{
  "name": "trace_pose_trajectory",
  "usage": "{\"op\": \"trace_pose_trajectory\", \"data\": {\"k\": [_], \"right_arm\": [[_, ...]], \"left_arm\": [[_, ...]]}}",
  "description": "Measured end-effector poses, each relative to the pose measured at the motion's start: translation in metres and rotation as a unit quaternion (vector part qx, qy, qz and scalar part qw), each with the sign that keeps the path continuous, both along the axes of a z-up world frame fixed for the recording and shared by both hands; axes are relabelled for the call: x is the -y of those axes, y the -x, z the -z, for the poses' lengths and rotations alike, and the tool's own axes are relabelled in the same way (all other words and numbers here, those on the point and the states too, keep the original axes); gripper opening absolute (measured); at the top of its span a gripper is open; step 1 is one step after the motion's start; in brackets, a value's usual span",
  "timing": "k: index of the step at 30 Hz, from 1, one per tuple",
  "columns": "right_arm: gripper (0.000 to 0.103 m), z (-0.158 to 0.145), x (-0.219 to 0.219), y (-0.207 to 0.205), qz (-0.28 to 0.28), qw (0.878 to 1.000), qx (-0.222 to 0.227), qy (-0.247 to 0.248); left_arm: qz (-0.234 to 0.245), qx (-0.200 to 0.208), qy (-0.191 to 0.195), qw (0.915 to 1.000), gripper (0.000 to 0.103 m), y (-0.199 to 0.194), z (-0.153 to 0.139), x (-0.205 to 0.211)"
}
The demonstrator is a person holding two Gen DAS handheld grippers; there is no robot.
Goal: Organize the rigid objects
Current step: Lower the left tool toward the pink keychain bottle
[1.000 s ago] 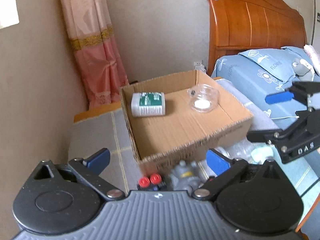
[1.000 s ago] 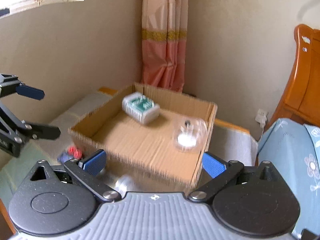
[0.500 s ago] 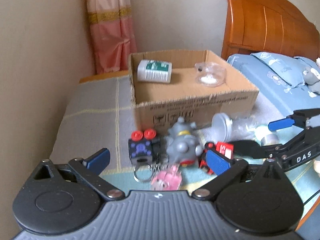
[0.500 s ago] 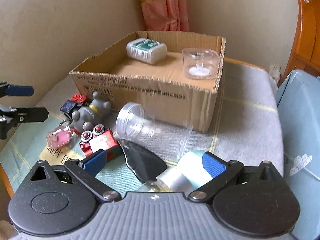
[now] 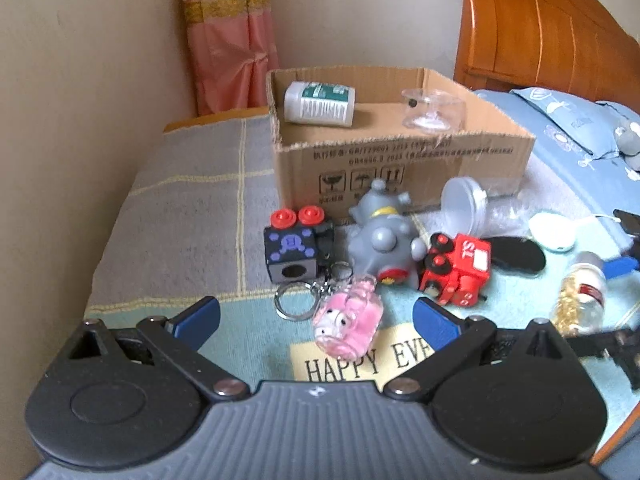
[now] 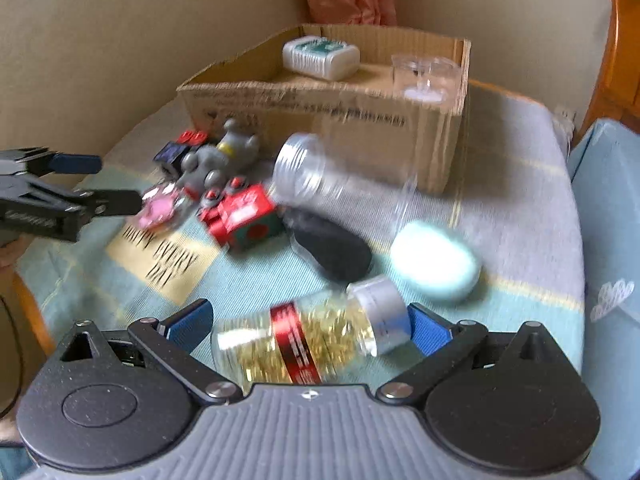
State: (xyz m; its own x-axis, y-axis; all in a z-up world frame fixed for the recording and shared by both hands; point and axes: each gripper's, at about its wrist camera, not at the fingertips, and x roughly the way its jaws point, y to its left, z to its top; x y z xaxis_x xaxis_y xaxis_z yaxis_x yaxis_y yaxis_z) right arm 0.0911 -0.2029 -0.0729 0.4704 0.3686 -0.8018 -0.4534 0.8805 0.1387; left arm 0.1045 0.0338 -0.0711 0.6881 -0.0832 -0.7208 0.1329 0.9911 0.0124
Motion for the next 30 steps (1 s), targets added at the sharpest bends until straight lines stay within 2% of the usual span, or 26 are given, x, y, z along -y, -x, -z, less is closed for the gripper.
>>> {"op": "trace_pose_trajectory", "data": {"k": [4, 8, 11, 16, 19, 22, 27, 30], "right_arm": [[0.103, 0.008, -0.005, 0.021, 0.008, 1.0, -0.006, 0.008], [0.103, 0.009, -0.014, 0.032, 0.02, 1.0, 0.011, 0.021], [0.103, 0.01, -0.02, 0.035, 0.03, 0.999, 0.021, 0.035], [0.103, 0.015, -0.031, 0.036, 0.025, 0.997, 0.037, 0.069], [0.103, 0.016, -0.03, 0.036, 0.029, 0.997, 0.04, 0.066], [0.103, 0.017, -0.03, 0.039, 0.032, 0.996, 0.046, 0.063], [0.103, 0.019, -0.03, 0.042, 0.034, 0.996, 0.055, 0.06], [0.103, 0.019, -0.031, 0.043, 0.034, 0.996, 0.057, 0.059]], "left_arm": [[0.0, -0.015, 0.01, 0.9998, 0.102, -0.004, 0.012, -0.003], [-0.012, -0.025, -0.001, 0.9996, 0.102, -0.008, 0.024, -0.007], [-0.025, -0.037, 0.01, 0.999, 0.102, -0.007, 0.031, -0.016], [-0.025, -0.026, 0.011, 0.9993, 0.102, 0.002, 0.032, -0.028], [-0.02, -0.029, 0.0, 0.9994, 0.102, 0.005, 0.03, -0.025], [-0.009, -0.033, 0.018, 0.9992, 0.102, 0.003, 0.024, -0.02], [-0.032, -0.007, 0.043, 0.9985, 0.102, -0.017, 0.014, -0.016], [-0.044, -0.016, 0.046, 0.9978, 0.102, -0.029, 0.019, -0.015]]}}
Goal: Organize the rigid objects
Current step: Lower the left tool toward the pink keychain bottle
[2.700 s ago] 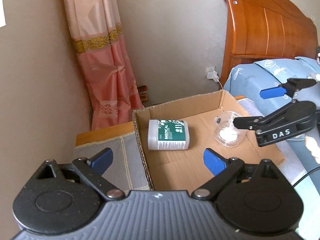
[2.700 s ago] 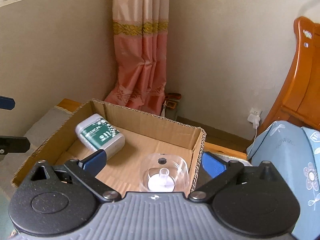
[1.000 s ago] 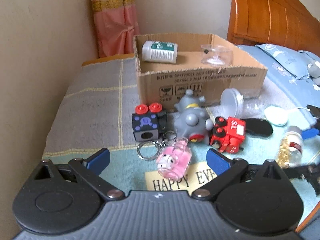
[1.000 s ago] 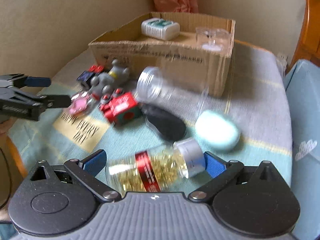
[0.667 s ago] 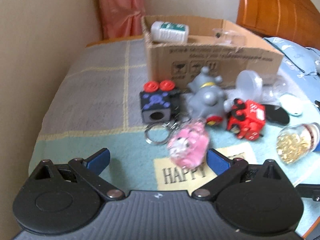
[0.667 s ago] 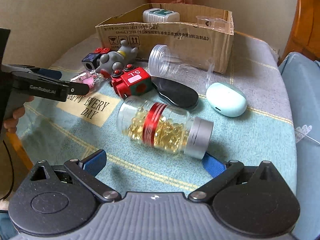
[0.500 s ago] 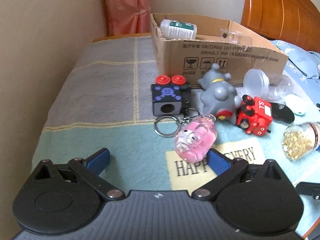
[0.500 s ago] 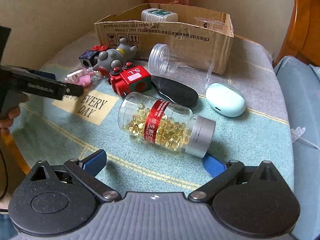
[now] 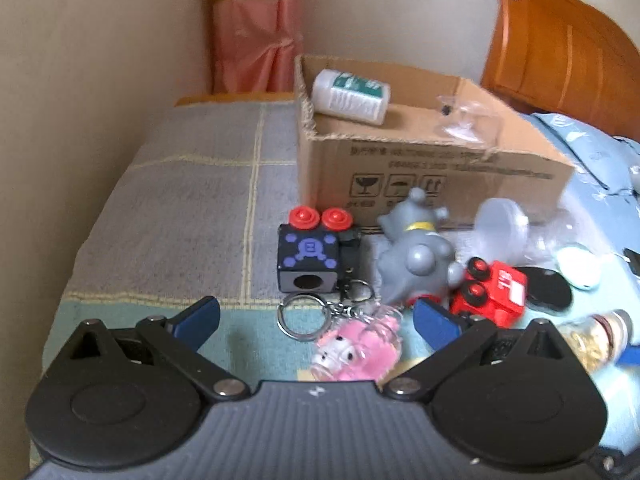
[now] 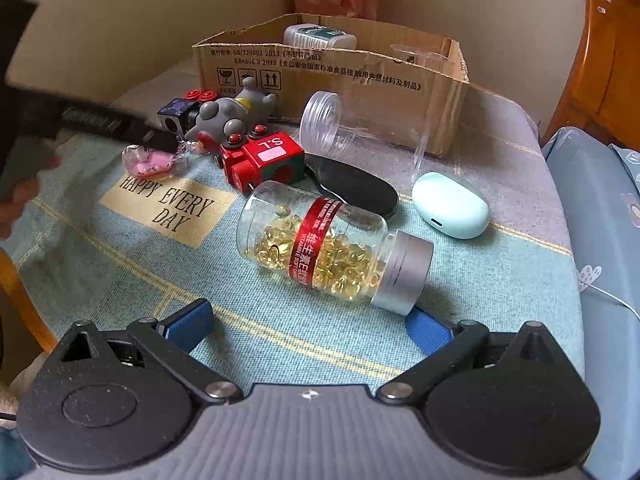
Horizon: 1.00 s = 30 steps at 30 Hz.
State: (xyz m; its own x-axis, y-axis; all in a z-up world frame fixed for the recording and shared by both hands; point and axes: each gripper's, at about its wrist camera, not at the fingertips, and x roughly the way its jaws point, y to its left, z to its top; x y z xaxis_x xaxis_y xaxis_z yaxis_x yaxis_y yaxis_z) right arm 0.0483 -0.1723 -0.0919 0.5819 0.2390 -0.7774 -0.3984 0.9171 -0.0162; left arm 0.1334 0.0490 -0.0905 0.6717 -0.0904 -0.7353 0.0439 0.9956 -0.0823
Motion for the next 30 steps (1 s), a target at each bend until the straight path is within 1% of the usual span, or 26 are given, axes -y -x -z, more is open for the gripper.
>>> {"op": "trace_pose_trajectory", "data": {"k": [2, 5, 7, 9, 10, 12, 15, 18, 19, 20, 22, 24, 25, 26, 28, 30], "right_arm": [[0.103, 0.0, 0.0, 0.001, 0.0, 1.0, 0.002, -0.001], [0.103, 0.0, 0.0, 0.001, 0.0, 1.0, 0.005, -0.002], [0.103, 0.0, 0.001, 0.001, 0.0, 1.0, 0.006, -0.003], [0.103, 0.0, 0.001, 0.001, -0.001, 1.0, 0.007, -0.003], [0.103, 0.001, 0.001, 0.002, -0.001, 1.0, 0.009, -0.004], [0.103, 0.001, 0.001, 0.003, 0.0, 1.0, 0.011, -0.005], [0.103, 0.001, 0.001, 0.003, 0.0, 1.0, 0.014, -0.006], [0.103, 0.001, 0.002, 0.003, 0.0, 1.0, 0.014, -0.006], [0.103, 0.001, 0.002, 0.003, 0.0, 1.0, 0.014, -0.006], [0.103, 0.001, 0.002, 0.003, 0.0, 1.0, 0.014, -0.006], [0.103, 0.001, 0.002, 0.003, 0.0, 1.0, 0.015, -0.006], [0.103, 0.001, 0.002, 0.003, -0.001, 1.0, 0.017, -0.007], [0.103, 0.001, 0.002, 0.004, -0.001, 1.0, 0.017, -0.007], [0.103, 0.001, 0.002, 0.003, -0.001, 1.0, 0.017, -0.007], [0.103, 0.001, 0.002, 0.004, -0.002, 1.0, 0.018, -0.008], [0.103, 0.001, 0.002, 0.004, -0.002, 1.0, 0.019, -0.008]], "left_arm": [[0.0, -0.015, -0.005, 0.9999, 0.102, -0.001, 0.006, -0.002], [-0.001, -0.019, -0.001, 0.9998, 0.102, 0.01, 0.012, -0.012], [-0.005, -0.019, -0.011, 0.9997, 0.102, 0.018, 0.013, -0.018], [0.006, -0.014, -0.022, 0.9996, 0.102, 0.027, 0.012, -0.022], [0.003, -0.016, -0.034, 0.9993, 0.102, 0.03, 0.012, -0.022], [0.0, -0.019, -0.042, 0.9989, 0.102, 0.034, 0.012, -0.023], [-0.002, -0.021, -0.033, 0.9992, 0.102, 0.036, 0.01, -0.02], [-0.009, -0.017, -0.026, 0.9995, 0.098, 0.035, 0.007, -0.015], [-0.01, -0.017, -0.021, 0.9996, 0.092, 0.034, 0.006, -0.012], [-0.011, -0.018, -0.017, 0.9996, 0.082, 0.032, 0.005, -0.01], [-0.01, -0.022, -0.007, 0.9997, 0.073, 0.031, 0.004, -0.006], [-0.012, -0.021, -0.011, 0.9997, 0.07, 0.03, 0.003, -0.002], [-0.016, -0.02, -0.015, 0.9996, 0.065, 0.03, 0.003, -0.001], [-0.019, -0.019, -0.013, 0.9996, 0.058, 0.029, 0.002, 0.0], [-0.022, -0.018, -0.001, 0.9996, 0.054, 0.028, 0.001, -0.001], [-0.023, -0.02, 0.005, 0.9995, 0.054, 0.028, 0.001, -0.003]]}}
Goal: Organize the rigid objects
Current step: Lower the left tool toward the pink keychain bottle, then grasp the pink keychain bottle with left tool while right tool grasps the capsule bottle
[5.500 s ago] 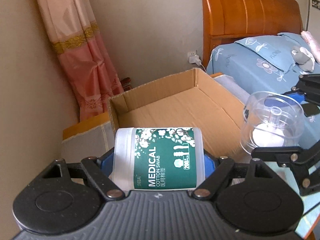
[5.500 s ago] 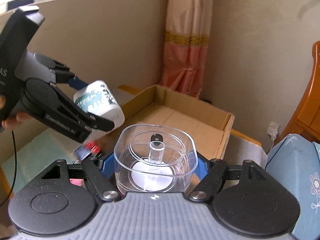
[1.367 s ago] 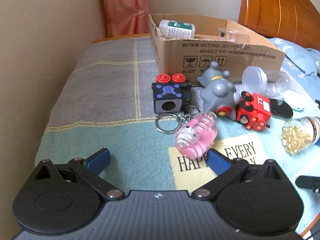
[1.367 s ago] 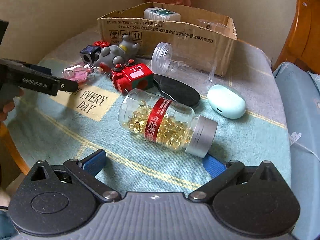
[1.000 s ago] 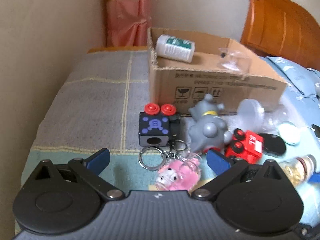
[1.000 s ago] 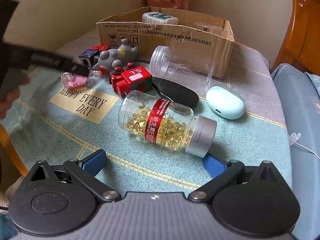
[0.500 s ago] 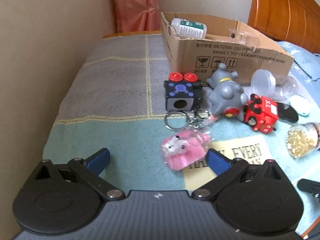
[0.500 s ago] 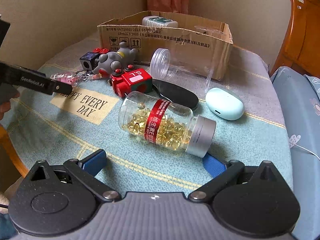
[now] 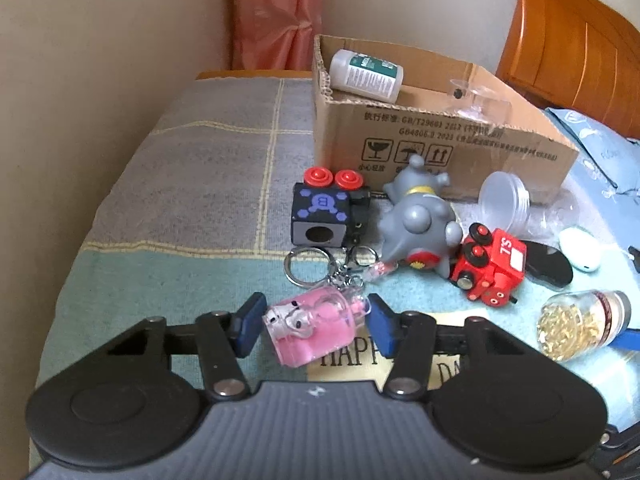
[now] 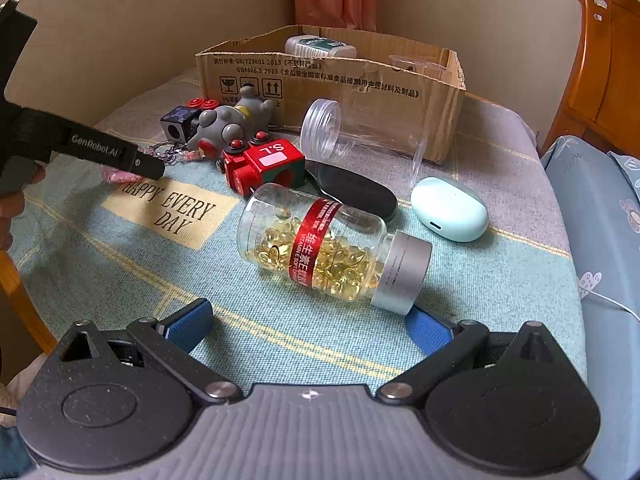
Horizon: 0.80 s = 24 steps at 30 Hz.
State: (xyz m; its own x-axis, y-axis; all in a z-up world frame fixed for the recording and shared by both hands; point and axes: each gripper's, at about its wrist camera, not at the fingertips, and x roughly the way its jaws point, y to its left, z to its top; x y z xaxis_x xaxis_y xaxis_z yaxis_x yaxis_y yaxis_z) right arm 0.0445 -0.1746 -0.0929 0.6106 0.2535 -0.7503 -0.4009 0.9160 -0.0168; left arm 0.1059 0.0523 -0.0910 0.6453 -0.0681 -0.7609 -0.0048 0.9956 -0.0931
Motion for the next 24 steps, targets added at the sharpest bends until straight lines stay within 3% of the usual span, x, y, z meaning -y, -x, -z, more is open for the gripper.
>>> {"op": "trace_pose_trajectory", "data": {"k": [10, 12, 14, 15, 20, 24], "right_arm": [[0.103, -0.001, 0.0, 0.001, -0.002, 1.0, 0.001, 0.0], [0.103, -0.001, 0.0, 0.001, -0.002, 1.0, 0.002, 0.0], [0.103, -0.001, 0.0, 0.001, -0.002, 1.0, 0.002, 0.0], [0.103, -0.001, 0.0, 0.001, -0.002, 1.0, 0.002, 0.0], [0.103, 0.0, 0.0, 0.001, -0.002, 1.0, 0.002, -0.001], [0.103, 0.0, 0.001, 0.001, -0.002, 1.0, 0.002, 0.0]], "left_arm": [[0.065, -0.011, -0.031, 0.9973, 0.054, 0.028, -0.003, -0.008], [0.061, -0.013, -0.034, 0.9975, 0.055, 0.032, -0.003, -0.011], [0.044, -0.022, -0.032, 0.9983, 0.071, 0.033, -0.003, -0.013], [0.037, -0.022, -0.028, 0.9987, 0.073, 0.034, -0.003, -0.015], [0.02, -0.024, -0.022, 0.9992, 0.072, 0.038, -0.002, -0.009], [0.005, -0.027, 0.008, 0.9996, 0.07, 0.031, -0.003, -0.006]]}}
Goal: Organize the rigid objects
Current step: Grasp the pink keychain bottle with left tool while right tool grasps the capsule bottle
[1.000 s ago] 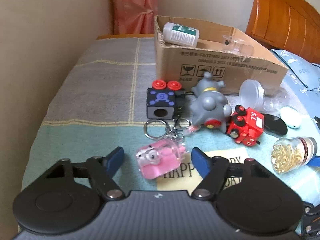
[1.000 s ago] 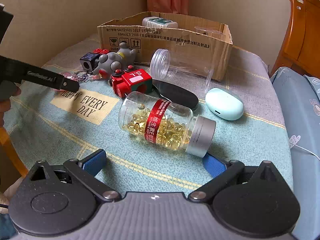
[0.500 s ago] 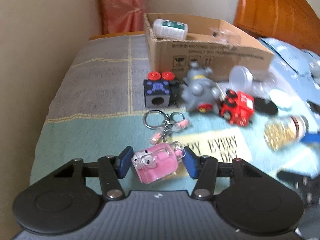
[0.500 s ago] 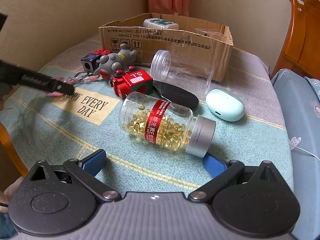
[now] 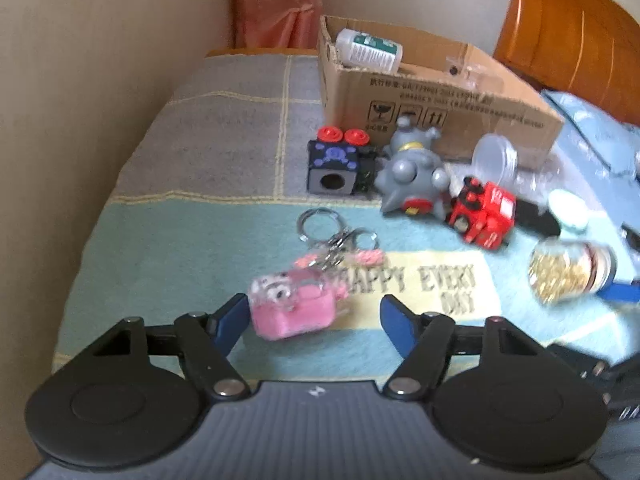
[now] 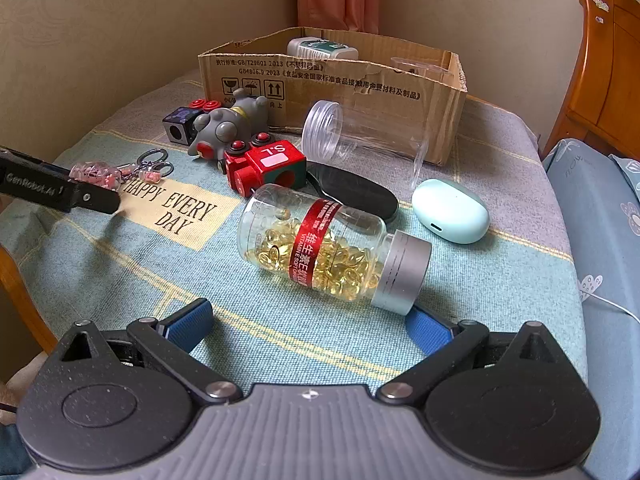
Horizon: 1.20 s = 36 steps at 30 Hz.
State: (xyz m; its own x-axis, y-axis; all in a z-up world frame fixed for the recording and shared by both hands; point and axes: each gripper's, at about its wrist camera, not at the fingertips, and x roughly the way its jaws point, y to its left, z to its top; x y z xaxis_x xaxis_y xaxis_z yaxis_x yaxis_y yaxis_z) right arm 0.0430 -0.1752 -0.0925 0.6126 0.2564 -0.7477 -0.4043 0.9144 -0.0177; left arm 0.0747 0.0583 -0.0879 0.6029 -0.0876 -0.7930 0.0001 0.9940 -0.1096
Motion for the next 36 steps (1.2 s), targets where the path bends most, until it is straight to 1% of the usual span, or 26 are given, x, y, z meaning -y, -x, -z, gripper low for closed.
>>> {"op": "trace_pose_trajectory", "data": {"k": [1, 3, 7, 8, 9, 11, 12, 14, 15, 16, 18, 21, 24, 25, 27, 29, 32, 33, 36], "right_arm": [[0.103, 0.0, 0.0, 0.0, 0.0, 1.0, 0.0, 0.0], [0.103, 0.0, 0.0, 0.0, 0.0, 1.0, 0.001, -0.001], [0.103, 0.0, 0.0, 0.001, 0.0, 1.0, 0.002, -0.001], [0.103, 0.0, 0.0, 0.0, 0.0, 1.0, 0.003, -0.001], [0.103, 0.0, 0.0, 0.0, 0.0, 1.0, 0.003, -0.001], [0.103, 0.0, 0.0, 0.0, -0.001, 1.0, 0.003, -0.002], [0.103, 0.0, 0.0, 0.0, -0.001, 1.0, 0.003, -0.002], [0.103, 0.0, -0.001, 0.0, 0.0, 1.0, 0.004, -0.002], [0.103, 0.0, -0.001, 0.0, 0.0, 1.0, 0.004, -0.002], [0.103, 0.0, -0.001, 0.0, 0.0, 1.0, 0.004, -0.002], [0.103, 0.0, -0.002, -0.001, 0.002, 1.0, 0.004, -0.001], [0.103, 0.0, -0.002, -0.002, 0.005, 1.0, 0.005, -0.002], [0.103, 0.001, -0.002, -0.003, 0.008, 1.0, 0.006, -0.002], [0.103, 0.001, -0.001, -0.002, 0.008, 1.0, 0.007, -0.002], [0.103, 0.001, -0.002, -0.003, 0.009, 1.0, 0.006, -0.002], [0.103, 0.001, -0.002, -0.003, 0.009, 1.0, 0.006, -0.002], [0.103, 0.001, -0.002, -0.005, 0.014, 1.0, 0.005, -0.001], [0.103, 0.001, -0.003, -0.006, 0.017, 1.0, 0.005, -0.001], [0.103, -0.002, -0.004, -0.009, 0.023, 1.0, 0.009, 0.001]], "left_arm": [[0.003, 0.002, 0.007, 1.0, 0.07, -0.003, 0.0, 0.002], [0.008, 0.003, 0.007, 0.9999, 0.07, -0.008, 0.0, 0.007], [0.026, 0.012, -0.018, 0.9994, 0.068, -0.012, 0.002, 0.017], [0.031, 0.015, -0.026, 0.9991, 0.069, -0.011, 0.003, 0.018], [0.035, 0.018, -0.034, 0.9986, 0.07, -0.009, 0.004, 0.02], [0.042, 0.022, -0.049, 0.9977, 0.082, -0.005, 0.006, 0.021], [0.035, 0.022, -0.049, 0.998, 0.086, -0.004, 0.007, 0.019], [0.026, 0.02, -0.038, 0.9987, 0.101, -0.005, 0.01, 0.014], [0.029, 0.017, -0.039, 0.9987, 0.102, -0.005, 0.012, 0.013], [0.035, 0.024, -0.047, 0.998, 0.102, -0.003, 0.014, 0.014], [0.037, 0.036, -0.044, 0.9977, 0.102, 0.0, 0.016, 0.013], [0.032, 0.046, -0.044, 0.9975, 0.102, 0.002, 0.017, 0.013], [0.027, 0.047, -0.045, 0.9975, 0.102, 0.0, 0.018, 0.014], [0.028, 0.047, -0.045, 0.9975, 0.1, 0.0, 0.017, 0.014], [0.03, 0.053, -0.044, 0.9972, 0.089, 0.001, 0.016, 0.015], [0.036, 0.059, -0.043, 0.9967, 0.067, 0.002, 0.012, 0.015], [0.038, 0.059, -0.043, 0.9966, 0.053, 0.002, 0.01, 0.014], [0.037, 0.059, -0.043, 0.9967, 0.05, 0.003, 0.009, 0.014], [0.039, 0.058, -0.04, 0.9967, 0.05, 0.003, 0.009, 0.013]]}}
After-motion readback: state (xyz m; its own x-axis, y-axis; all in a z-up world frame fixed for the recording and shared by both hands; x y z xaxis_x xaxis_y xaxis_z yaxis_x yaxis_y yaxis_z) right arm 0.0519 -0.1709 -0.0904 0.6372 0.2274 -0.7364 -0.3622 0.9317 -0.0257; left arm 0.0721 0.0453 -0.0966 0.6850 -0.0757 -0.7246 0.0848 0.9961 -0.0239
